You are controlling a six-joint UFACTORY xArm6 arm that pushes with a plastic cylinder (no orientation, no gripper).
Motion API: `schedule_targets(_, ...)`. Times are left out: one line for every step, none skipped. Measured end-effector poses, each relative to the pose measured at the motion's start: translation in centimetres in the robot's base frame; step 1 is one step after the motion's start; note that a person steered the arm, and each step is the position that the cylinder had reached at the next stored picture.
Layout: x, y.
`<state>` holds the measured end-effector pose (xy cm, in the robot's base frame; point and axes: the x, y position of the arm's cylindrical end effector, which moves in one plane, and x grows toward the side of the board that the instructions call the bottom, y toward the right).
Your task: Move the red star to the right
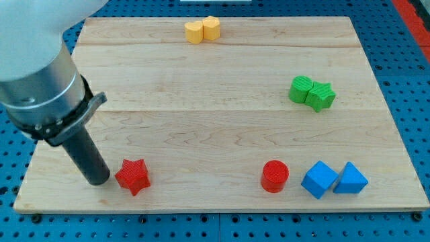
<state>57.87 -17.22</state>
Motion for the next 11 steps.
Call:
schedule_targets(0.8,0.4)
schedule_targets(0.4,4.9)
schedule_targets(0.3,7.3)
schedule_targets(-1.1,4.3)
schedule_targets(-4.4,4.7)
schedule_targets(-4.1,6.2)
schedule_targets(-3.9,6.7)
schedule_targets(-3.5,4.7)
schedule_targets(-1.6,8.0)
schedule_targets(-1.6,11.9)
schedule_targets(-1.5,12.6)
